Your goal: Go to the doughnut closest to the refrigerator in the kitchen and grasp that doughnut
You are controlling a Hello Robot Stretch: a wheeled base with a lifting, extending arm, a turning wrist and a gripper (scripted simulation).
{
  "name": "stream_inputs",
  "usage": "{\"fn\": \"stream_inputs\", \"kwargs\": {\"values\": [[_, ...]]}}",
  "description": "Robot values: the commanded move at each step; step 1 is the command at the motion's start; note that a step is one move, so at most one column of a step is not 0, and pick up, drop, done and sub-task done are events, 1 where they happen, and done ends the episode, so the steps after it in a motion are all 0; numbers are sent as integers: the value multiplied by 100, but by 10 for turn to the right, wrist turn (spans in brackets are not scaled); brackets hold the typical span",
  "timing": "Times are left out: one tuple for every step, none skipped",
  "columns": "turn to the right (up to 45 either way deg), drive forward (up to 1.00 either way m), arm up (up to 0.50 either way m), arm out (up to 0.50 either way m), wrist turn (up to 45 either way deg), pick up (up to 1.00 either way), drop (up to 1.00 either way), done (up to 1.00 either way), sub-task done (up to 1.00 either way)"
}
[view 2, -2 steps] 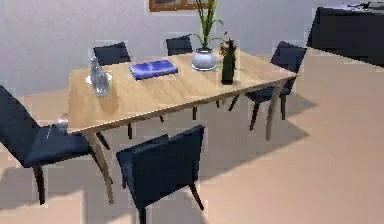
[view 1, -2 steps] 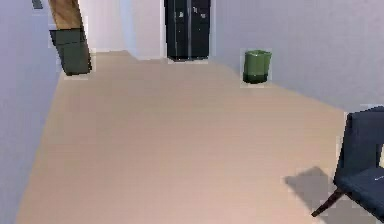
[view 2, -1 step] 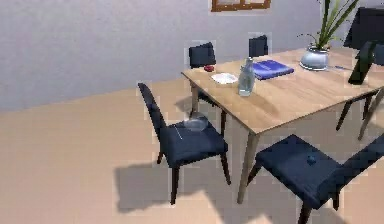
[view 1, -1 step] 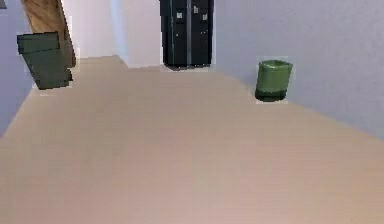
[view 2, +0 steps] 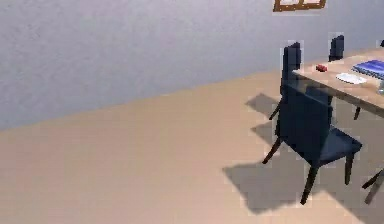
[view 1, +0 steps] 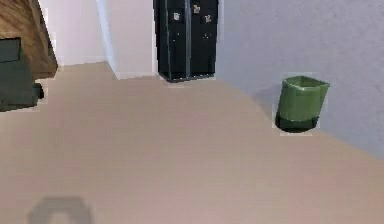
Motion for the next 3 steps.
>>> {"fn": "stream_inputs", "kwargs": {"values": [[0, 100, 0, 0, 0, 0, 0, 0, 0], [0, 100, 0, 0, 0, 0, 0, 0, 0], [30, 0, 0, 0, 0, 0, 0, 0, 0]]}}
